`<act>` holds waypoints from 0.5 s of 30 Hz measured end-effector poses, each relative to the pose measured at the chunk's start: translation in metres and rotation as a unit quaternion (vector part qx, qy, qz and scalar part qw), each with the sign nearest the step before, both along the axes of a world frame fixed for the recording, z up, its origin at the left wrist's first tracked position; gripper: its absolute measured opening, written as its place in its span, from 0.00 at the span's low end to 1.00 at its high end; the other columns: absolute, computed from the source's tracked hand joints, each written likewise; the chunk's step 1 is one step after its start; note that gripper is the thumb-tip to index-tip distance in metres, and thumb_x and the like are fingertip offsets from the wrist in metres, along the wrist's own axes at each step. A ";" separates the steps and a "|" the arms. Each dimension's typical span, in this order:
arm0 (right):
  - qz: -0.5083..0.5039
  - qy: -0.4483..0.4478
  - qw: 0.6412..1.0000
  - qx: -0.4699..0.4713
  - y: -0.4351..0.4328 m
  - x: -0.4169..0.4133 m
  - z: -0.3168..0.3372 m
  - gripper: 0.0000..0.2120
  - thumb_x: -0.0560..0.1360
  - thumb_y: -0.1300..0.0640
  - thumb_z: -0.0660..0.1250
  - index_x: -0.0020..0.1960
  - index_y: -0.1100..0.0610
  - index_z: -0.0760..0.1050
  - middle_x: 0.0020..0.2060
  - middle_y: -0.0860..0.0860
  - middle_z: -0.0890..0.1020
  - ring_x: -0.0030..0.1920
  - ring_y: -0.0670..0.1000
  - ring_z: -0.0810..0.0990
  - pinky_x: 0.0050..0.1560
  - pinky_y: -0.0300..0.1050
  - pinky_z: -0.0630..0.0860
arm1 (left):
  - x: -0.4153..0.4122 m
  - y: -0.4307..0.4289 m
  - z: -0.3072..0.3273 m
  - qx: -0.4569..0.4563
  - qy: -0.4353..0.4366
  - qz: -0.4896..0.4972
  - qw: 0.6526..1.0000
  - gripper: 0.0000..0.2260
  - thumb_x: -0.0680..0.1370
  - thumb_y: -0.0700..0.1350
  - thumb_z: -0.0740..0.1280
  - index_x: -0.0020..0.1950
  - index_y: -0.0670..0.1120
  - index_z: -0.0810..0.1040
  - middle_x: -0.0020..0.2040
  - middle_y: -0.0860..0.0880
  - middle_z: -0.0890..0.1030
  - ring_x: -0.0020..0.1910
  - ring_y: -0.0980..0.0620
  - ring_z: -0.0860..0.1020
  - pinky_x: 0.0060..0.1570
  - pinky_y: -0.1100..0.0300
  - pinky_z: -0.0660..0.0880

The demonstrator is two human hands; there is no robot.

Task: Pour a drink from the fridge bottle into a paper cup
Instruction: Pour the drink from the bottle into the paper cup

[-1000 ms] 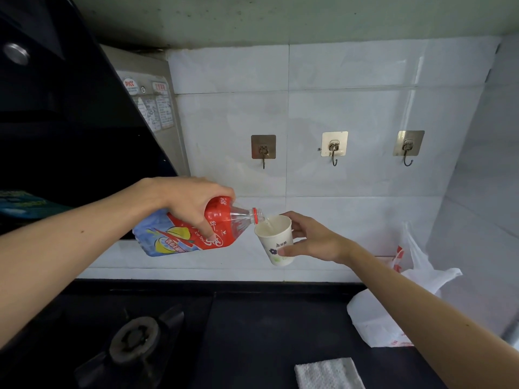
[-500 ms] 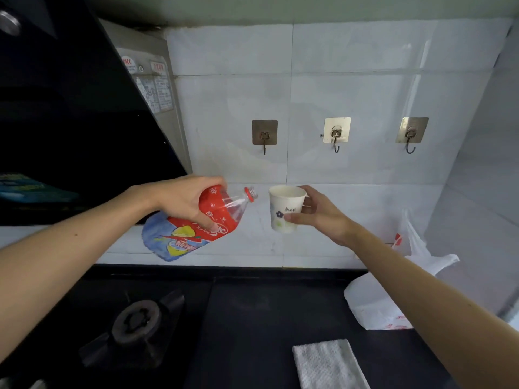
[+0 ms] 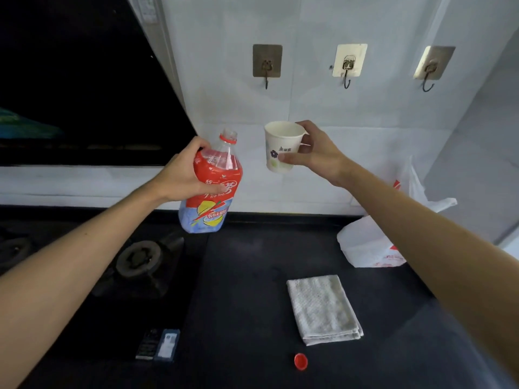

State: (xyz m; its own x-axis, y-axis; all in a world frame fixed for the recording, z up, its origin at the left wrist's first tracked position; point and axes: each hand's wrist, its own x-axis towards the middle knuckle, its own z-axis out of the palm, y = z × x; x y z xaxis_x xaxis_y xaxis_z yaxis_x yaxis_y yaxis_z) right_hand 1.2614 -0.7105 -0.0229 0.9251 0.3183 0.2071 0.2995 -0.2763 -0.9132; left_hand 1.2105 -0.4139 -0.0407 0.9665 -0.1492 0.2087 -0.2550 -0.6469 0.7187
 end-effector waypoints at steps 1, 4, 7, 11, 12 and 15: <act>-0.002 0.000 1.000 -0.006 0.001 0.001 -0.003 0.28 0.70 0.61 0.78 0.65 0.57 0.67 0.58 0.54 0.80 0.56 0.52 0.82 0.52 0.43 0.81 | 0.000 0.000 -0.003 -0.006 0.001 0.002 1.000 0.34 0.64 0.42 0.83 0.63 0.45 0.67 0.57 0.49 0.80 0.53 0.50 0.83 0.52 0.44 0.82; -0.004 0.005 1.000 -0.016 0.005 0.002 -0.011 0.30 0.69 0.61 0.79 0.65 0.57 0.67 0.58 0.54 0.79 0.57 0.53 0.81 0.56 0.47 0.81 | -0.003 0.001 -0.013 -0.025 0.006 -0.006 1.000 0.34 0.63 0.45 0.83 0.60 0.49 0.67 0.59 0.48 0.80 0.55 0.48 0.82 0.53 0.42 0.81; -0.001 0.014 1.000 -0.020 0.008 0.002 -0.020 0.30 0.68 0.62 0.79 0.64 0.57 0.66 0.58 0.55 0.79 0.58 0.54 0.81 0.57 0.50 0.80 | -0.007 0.001 -0.023 -0.039 0.020 -0.008 0.999 0.37 0.60 0.49 0.83 0.62 0.49 0.67 0.61 0.48 0.79 0.56 0.48 0.82 0.54 0.43 0.81; 0.012 0.015 0.999 -0.034 0.011 0.001 -0.036 0.29 0.68 0.61 0.80 0.61 0.54 0.67 0.57 0.54 0.80 0.59 0.54 0.80 0.58 0.50 0.79 | -0.015 0.000 -0.037 -0.050 0.033 -0.027 0.998 0.40 0.57 0.56 0.81 0.65 0.50 0.72 0.60 0.50 0.81 0.56 0.50 0.82 0.56 0.47 0.81; 0.012 0.013 0.999 -0.041 0.012 0.000 -0.040 0.29 0.67 0.60 0.80 0.61 0.54 0.67 0.57 0.54 0.80 0.59 0.54 0.80 0.59 0.49 0.78 | -0.016 0.001 -0.041 -0.048 0.038 -0.030 0.998 0.38 0.59 0.53 0.83 0.65 0.50 0.73 0.60 0.50 0.82 0.56 0.50 0.83 0.56 0.46 0.81; 0.015 0.022 0.998 -0.051 0.013 -0.003 -0.055 0.29 0.67 0.61 0.80 0.61 0.54 0.67 0.57 0.53 0.80 0.59 0.53 0.80 0.58 0.48 0.78 | -0.022 0.003 -0.053 -0.041 0.050 -0.035 0.997 0.33 0.62 0.47 0.83 0.63 0.48 0.74 0.58 0.51 0.83 0.54 0.51 0.83 0.54 0.46 0.82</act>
